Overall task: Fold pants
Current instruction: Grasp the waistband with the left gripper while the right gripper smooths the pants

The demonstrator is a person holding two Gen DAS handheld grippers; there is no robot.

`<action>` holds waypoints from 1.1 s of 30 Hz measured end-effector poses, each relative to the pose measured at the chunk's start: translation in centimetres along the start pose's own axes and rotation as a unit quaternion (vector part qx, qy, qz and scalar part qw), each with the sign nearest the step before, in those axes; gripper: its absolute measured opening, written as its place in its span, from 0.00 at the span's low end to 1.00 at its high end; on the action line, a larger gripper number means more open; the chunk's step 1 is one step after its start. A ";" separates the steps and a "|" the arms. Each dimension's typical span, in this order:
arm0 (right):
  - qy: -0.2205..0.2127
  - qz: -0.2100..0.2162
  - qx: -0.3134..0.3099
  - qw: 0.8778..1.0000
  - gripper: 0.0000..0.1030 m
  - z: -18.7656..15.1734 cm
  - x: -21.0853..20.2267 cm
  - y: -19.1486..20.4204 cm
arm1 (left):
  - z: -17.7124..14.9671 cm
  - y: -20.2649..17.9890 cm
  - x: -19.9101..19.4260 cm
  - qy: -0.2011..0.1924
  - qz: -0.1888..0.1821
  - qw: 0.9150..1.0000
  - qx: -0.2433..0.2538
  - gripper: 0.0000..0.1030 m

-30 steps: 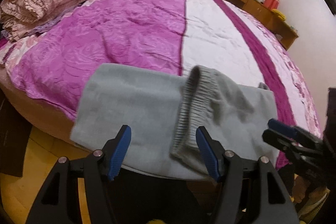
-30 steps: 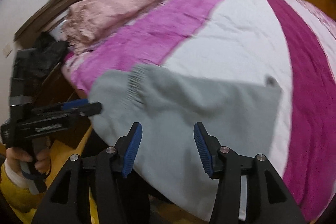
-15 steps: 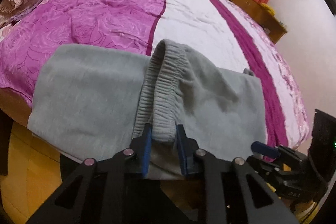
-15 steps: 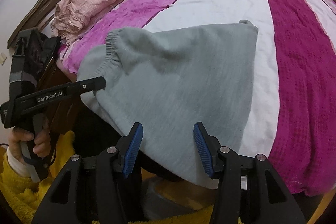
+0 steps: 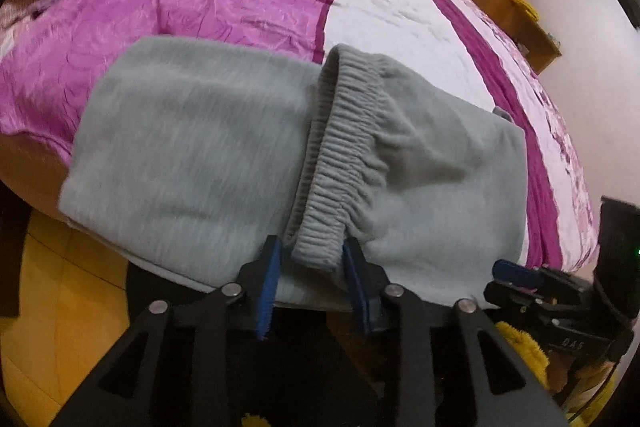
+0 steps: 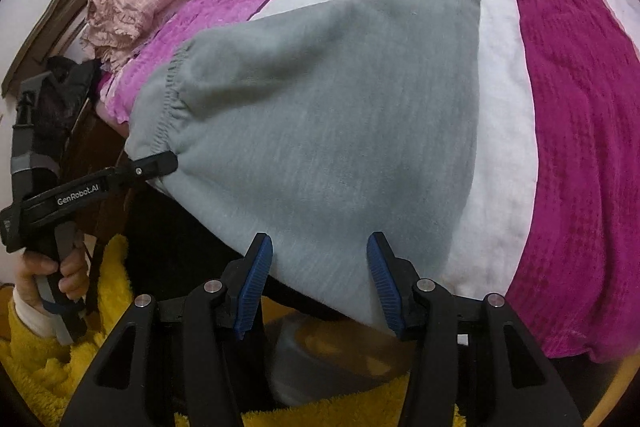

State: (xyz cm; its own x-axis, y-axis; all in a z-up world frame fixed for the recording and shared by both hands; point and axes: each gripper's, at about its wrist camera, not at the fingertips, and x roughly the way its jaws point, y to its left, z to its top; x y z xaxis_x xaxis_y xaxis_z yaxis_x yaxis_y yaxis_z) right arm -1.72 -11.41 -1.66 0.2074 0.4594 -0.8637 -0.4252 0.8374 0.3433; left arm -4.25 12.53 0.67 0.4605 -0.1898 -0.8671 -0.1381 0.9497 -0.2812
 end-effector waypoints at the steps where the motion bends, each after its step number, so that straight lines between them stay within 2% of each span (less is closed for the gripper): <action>1: 0.000 -0.005 -0.010 1.000 0.42 0.1 -0.2 0.3 | 0.0 -0.1 -0.3 -0.006 0.002 1.000 0.002 0.36; 6: -0.023 -0.028 -0.077 0.996 0.42 1.8 -2.3 2.5 | 0.2 -0.1 -1.7 -0.025 -0.010 1.000 0.002 0.38; 8: -0.039 -0.040 -0.107 0.993 0.42 3.2 -3.1 3.5 | 0.2 -0.2 -2.2 -0.037 -0.019 0.999 0.006 0.51; 9: -0.049 -0.051 -0.122 0.990 0.43 3.9 -3.4 4.1 | 0.3 -0.3 -2.4 -0.044 -0.024 0.999 0.009 0.54; 13: -0.062 -0.056 -0.171 0.982 0.46 6.6 -3.2 5.8 | 0.6 -0.1 -1.9 -0.044 -0.022 0.999 0.005 0.55; 18: -0.043 -0.032 -0.198 0.979 0.47 9.6 -1.4 7.8 | 0.7 0.9 -0.1 -0.030 -0.045 0.998 -0.022 0.54; 21: -0.026 -0.027 -0.222 0.974 0.47 11.2 0.1 9.2 | 0.5 1.4 0.7 -0.022 -0.053 0.998 -0.037 0.50; 29: 0.040 -0.046 -0.282 0.957 0.47 13.6 4.9 10.7 | 0.1 0.8 1.3 -0.022 -0.056 0.998 -0.028 0.50; 33: 0.064 -0.045 -0.287 0.955 0.47 14.3 6.8 10.2 | 0.1 0.9 1.6 -0.020 -0.058 0.998 -0.026 0.50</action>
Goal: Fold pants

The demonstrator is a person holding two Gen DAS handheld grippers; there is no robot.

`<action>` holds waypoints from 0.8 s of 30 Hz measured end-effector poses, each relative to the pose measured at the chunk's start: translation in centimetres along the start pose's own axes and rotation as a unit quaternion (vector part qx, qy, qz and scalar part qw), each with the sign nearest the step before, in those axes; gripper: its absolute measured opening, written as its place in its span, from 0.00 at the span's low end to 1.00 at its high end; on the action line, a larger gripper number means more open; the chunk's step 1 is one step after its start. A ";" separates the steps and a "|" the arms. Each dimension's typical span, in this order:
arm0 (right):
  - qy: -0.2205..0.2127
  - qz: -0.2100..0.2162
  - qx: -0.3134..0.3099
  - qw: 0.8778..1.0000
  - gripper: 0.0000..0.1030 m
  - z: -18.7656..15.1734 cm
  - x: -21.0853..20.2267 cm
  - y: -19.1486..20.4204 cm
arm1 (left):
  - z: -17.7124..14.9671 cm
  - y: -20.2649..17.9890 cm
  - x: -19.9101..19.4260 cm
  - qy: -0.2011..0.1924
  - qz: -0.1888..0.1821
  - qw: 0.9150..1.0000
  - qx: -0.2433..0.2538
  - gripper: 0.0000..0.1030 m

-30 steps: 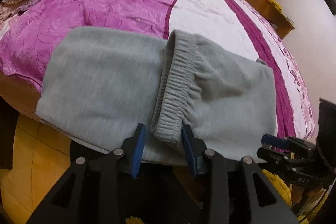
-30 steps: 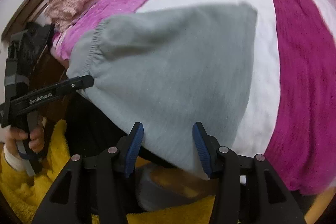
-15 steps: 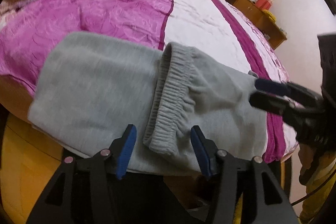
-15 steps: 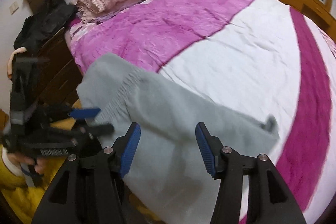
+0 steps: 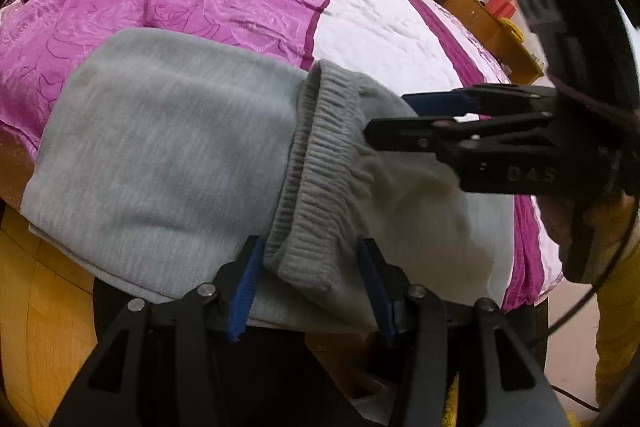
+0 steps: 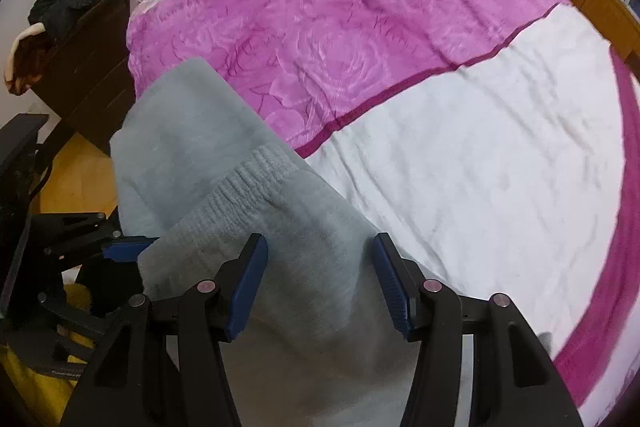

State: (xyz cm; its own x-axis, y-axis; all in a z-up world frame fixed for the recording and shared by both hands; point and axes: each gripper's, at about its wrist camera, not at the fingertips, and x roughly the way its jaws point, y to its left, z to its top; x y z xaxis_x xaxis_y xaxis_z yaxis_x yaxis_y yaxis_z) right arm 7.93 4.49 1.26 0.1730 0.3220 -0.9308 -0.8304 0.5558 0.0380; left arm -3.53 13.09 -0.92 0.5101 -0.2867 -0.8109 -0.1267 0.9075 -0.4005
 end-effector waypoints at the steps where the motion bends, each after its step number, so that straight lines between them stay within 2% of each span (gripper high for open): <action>1: 0.004 0.007 0.002 1.000 0.47 0.0 0.4 -0.3 | 0.0 0.1 0.0 0.001 -0.001 1.000 -0.001 0.50; 4: -0.008 0.023 0.013 1.000 0.46 -0.2 0.5 -0.6 | 0.0 0.4 0.0 0.001 -0.007 1.000 -0.014 0.48; 6: -0.034 0.037 0.027 0.998 0.43 -0.3 0.0 -0.8 | 0.0 0.5 0.0 0.000 -0.008 1.000 -0.023 0.44; 8: -0.049 0.039 0.022 0.998 0.33 -0.5 -0.2 -0.4 | 0.0 0.7 0.1 0.001 -0.011 0.999 -0.031 0.37; 10: -0.050 0.023 0.003 0.999 0.24 -0.5 0.0 0.3 | 0.0 0.8 0.1 0.004 -0.023 0.999 -0.041 0.32; 14: -0.059 0.000 -0.015 0.998 0.09 -0.7 -0.2 1.1 | -0.2 0.4 -0.3 0.000 -0.026 0.999 -0.039 0.26; 17: -0.077 0.004 0.000 0.997 0.05 -1.1 -1.0 0.8 | -0.2 -0.1 -0.9 -0.008 -0.024 0.999 -0.031 0.25; 24: -0.131 0.028 0.041 0.990 0.05 -1.6 -4.1 0.8 | -0.2 -0.8 -3.8 -0.040 -0.032 0.998 -0.025 0.25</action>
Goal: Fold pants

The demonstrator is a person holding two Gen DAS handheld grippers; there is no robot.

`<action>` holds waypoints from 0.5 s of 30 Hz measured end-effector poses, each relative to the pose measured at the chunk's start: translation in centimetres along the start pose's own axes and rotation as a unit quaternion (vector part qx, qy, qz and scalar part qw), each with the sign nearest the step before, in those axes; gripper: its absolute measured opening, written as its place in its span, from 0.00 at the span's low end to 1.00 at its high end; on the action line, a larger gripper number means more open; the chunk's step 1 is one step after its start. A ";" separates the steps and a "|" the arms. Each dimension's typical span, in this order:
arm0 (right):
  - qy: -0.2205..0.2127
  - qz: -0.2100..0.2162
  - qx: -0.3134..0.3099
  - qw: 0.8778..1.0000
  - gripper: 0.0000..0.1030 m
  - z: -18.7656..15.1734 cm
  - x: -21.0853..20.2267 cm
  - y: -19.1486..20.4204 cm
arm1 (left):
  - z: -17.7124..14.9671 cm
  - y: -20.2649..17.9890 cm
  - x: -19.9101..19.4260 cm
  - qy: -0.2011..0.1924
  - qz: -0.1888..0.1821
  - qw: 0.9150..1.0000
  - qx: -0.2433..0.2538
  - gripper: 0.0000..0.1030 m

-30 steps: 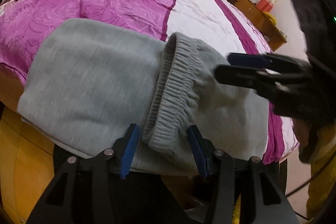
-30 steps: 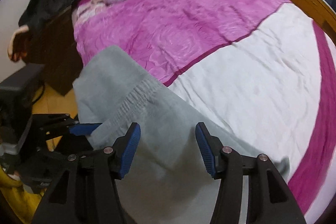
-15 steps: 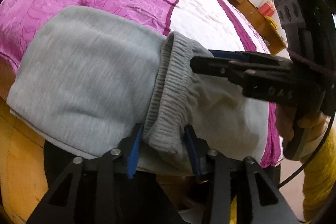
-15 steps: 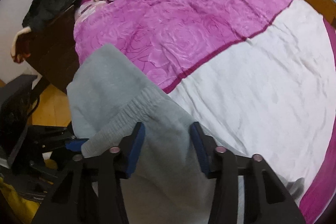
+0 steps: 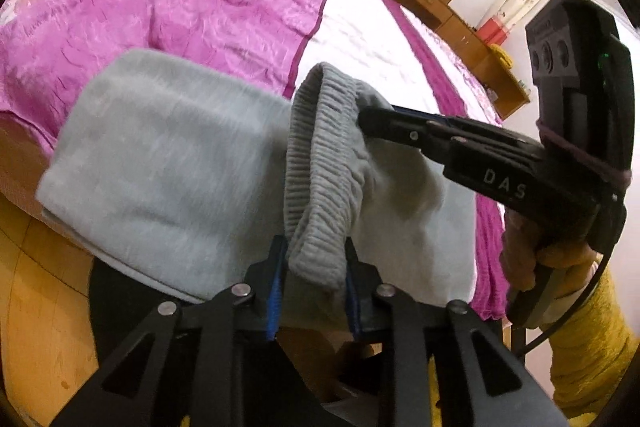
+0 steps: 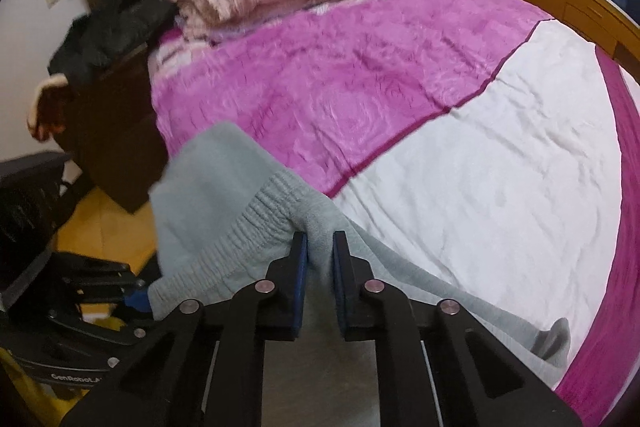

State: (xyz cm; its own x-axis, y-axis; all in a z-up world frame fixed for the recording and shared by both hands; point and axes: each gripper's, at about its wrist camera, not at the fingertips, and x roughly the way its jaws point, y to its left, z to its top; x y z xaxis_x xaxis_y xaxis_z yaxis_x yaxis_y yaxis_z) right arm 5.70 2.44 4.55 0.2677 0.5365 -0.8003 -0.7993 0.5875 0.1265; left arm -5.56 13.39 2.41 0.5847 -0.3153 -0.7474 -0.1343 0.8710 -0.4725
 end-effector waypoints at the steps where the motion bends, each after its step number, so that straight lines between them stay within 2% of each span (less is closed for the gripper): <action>1: -0.004 0.003 0.003 1.000 0.05 0.2 -0.3 0.1 | 0.1 -0.1 -0.6 -0.007 0.004 1.000 0.003 0.25; 8: -0.046 0.026 0.011 0.999 0.05 2.4 -2.0 1.8 | 1.1 0.6 -4.2 -0.052 0.021 0.998 0.000 0.25; 15: -0.064 0.045 0.008 0.997 0.05 4.7 -1.3 3.7 | 2.3 2.7 -7.1 -0.076 0.052 0.996 -0.009 0.25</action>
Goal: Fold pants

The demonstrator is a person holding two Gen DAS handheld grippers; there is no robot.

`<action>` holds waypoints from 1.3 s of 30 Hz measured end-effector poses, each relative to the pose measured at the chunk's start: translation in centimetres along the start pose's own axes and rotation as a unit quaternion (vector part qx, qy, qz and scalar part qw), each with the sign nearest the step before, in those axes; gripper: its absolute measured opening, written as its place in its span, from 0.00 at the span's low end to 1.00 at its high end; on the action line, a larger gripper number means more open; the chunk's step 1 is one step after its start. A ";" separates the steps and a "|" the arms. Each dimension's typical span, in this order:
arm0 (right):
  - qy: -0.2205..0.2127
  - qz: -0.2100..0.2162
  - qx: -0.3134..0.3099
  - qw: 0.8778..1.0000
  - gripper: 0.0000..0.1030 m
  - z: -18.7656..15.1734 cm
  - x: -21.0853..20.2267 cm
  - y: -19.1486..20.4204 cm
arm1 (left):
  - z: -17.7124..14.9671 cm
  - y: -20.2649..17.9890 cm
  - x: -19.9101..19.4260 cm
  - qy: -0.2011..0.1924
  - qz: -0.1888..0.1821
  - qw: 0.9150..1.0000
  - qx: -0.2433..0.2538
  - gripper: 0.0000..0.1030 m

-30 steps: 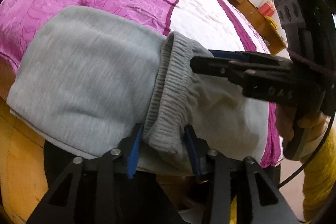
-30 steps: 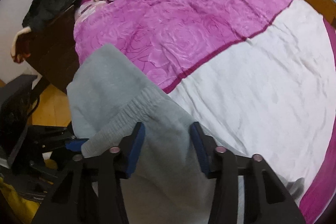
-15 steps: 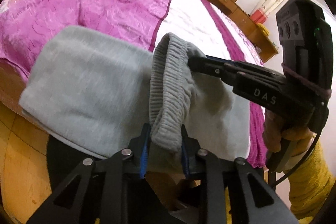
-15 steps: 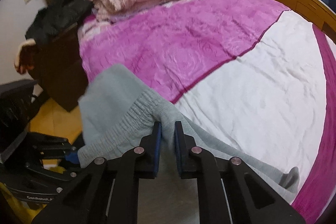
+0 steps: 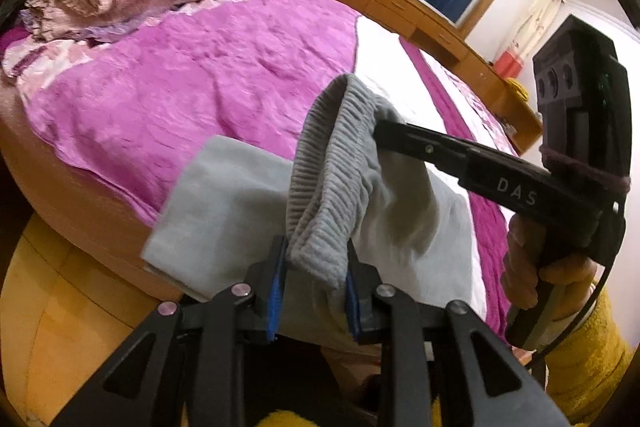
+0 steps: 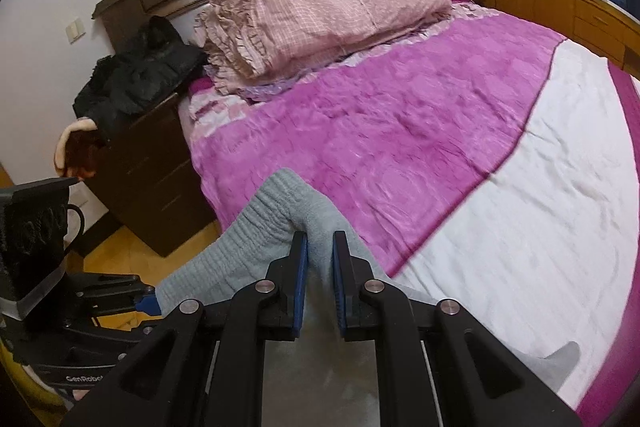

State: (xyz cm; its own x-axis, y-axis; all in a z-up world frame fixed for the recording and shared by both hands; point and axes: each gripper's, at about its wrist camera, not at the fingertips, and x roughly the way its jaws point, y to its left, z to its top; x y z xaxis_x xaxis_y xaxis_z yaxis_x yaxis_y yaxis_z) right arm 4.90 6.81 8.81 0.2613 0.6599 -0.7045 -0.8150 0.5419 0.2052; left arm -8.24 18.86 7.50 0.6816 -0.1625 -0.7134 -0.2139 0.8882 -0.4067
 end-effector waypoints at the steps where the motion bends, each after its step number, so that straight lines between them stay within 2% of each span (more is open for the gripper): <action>1: 0.000 0.003 -0.001 1.000 0.05 0.3 0.4 0.3 | 0.1 0.4 -0.2 -0.001 0.006 1.000 0.000 0.25; 4: 0.003 0.010 -0.005 1.000 0.05 1.0 1.8 1.3 | 0.3 1.8 -0.1 -0.003 0.020 1.000 -0.004 0.25; 15: 0.044 -0.004 -0.009 0.999 0.05 1.2 8.1 2.8 | 0.2 6.9 2.5 0.029 0.026 0.998 -0.048 0.27; 20: 0.075 -0.014 -0.002 0.997 0.09 0.3 11.2 2.4 | -0.3 8.0 4.1 0.048 0.070 0.996 -0.042 0.38; 22: 0.077 -0.006 0.018 0.997 0.11 0.1 11.4 1.9 | -0.5 8.4 3.9 0.046 0.069 0.995 -0.048 0.43; 25: 0.074 0.019 0.054 0.996 0.12 0.0 10.5 1.0 | -0.4 8.9 3.1 0.042 0.064 0.996 -0.054 0.43; 27: 0.069 0.036 0.079 0.994 0.12 -0.1 9.0 0.3 | -0.2 8.8 2.3 0.035 0.077 0.995 -0.047 0.43; 30: 0.058 0.050 0.095 0.993 0.13 -0.8 6.2 -0.8 | 0.0 8.3 1.2 0.027 0.071 0.996 -0.044 0.43; 34: 0.032 0.038 0.118 0.992 0.14 -2.6 2.2 -2.8 | 0.5 6.9 0.0 0.010 0.079 0.997 -0.024 0.42; 37: 0.016 0.010 0.139 0.990 0.15 -4.2 -0.5 -4.6 | 1.0 5.5 -0.4 -0.002 0.070 0.998 -0.004 0.42; 39: 0.008 -0.015 0.146 0.989 0.15 -5.3 -2.0 -5.5 | 1.5 4.1 0.1 -0.003 0.061 0.998 0.018 0.32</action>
State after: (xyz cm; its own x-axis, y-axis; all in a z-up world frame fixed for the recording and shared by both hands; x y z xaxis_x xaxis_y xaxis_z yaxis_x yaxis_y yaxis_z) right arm 6.14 -0.26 5.50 0.2732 0.6343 -0.7232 -0.6222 0.6899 0.3700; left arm -8.04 23.13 6.60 0.6566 -0.0502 -0.7526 -0.2698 0.9161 -0.2965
